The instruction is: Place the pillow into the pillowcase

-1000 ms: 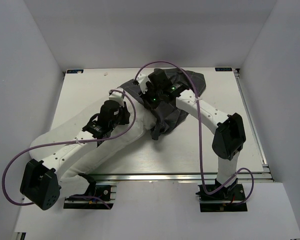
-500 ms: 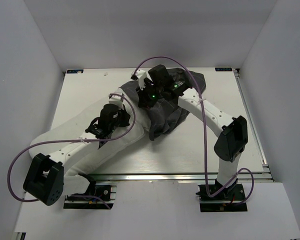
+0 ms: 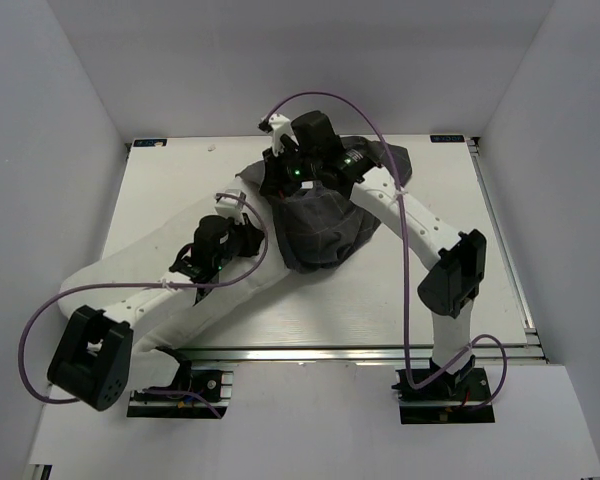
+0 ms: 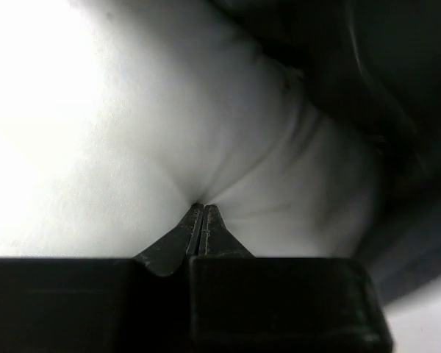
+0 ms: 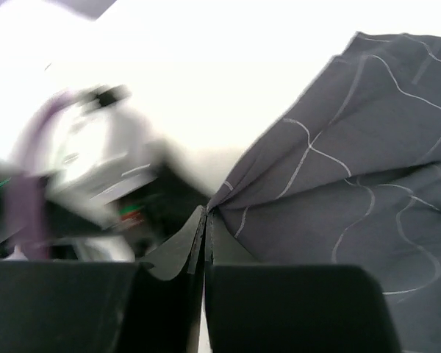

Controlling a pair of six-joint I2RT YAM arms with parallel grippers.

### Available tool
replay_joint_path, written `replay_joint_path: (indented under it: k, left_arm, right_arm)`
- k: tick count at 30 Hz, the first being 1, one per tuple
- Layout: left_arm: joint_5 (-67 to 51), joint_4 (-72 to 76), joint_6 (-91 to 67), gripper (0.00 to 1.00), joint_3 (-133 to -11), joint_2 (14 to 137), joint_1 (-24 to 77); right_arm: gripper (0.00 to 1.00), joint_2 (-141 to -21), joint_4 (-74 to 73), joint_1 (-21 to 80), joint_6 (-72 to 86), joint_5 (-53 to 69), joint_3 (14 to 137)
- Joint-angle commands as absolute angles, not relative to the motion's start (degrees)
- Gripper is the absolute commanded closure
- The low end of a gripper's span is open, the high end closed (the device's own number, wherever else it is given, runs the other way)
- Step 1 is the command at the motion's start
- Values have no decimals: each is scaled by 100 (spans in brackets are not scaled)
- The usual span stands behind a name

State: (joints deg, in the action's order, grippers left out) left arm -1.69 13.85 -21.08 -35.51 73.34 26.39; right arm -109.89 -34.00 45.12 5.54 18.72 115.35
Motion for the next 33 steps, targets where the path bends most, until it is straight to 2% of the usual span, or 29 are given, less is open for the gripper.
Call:
replay_joint_path:
  k: [1, 4, 9, 13, 17, 18, 19, 20, 22, 23, 24, 27, 33]
  left_arm:
    - [-754, 1607, -2232, 100, -2963, 6744, 2602]
    - [-1342, 1932, -2390, 100, -2445, 6382, 2602]
    - [-1635, 2196, -2628, 100, -1908, 6082, 2602]
    - [-1670, 2206, -2628, 100, -1959, 6073, 2602]
    - [-1460, 1741, -2374, 100, -2197, 5828, 2602]
    - [-1389, 1401, -2303, 100, -2276, 5627, 2602]
    - [-1284, 1154, -2224, 100, -2381, 5521, 2602]
    - [-1161, 908, -2058, 86, -2652, 5406, 2602]
    - [-757, 99, -1856, 65, -2987, 5030, 2602]
    - [-591, -190, -1680, 54, -3328, 4897, 2602]
    - [-276, -646, -1592, 37, -3514, 4782, 2602]
    - [235, -1307, -1222, 25, -4252, 4483, 2602]
    - [1309, -1688, -502, 17, -5307, 5350, 2540]
  right_arm:
    - [100, -11328, -2945, 4316, 1019, 1881, 12031]
    - [100, -11697, -2918, 4280, 1133, 1995, 12181]
    - [100, -12076, -2725, 4456, 1450, 2364, 12454]
    - [100, -12199, -2681, 4623, 1477, 2373, 12419]
    - [100, -12112, -2996, 4623, 812, 2373, 11832]
    - [95, -12068, -3136, 4623, 652, 2321, 11499]
    - [78, -12006, -3190, 4580, 476, 2346, 11340]
    - [71, -11832, -3251, 4553, 66, 2425, 11207]
    - [59, -11612, -3287, 4387, -165, 2469, 10892]
    - [57, -11384, -3296, 4299, -228, 2635, 10846]
    - [54, -11277, -3305, 4202, -333, 2732, 10837]
    - [46, -10899, -3357, 3815, -465, 3049, 11039]
    - [41, -10556, -3252, 3402, -431, 3033, 11267]
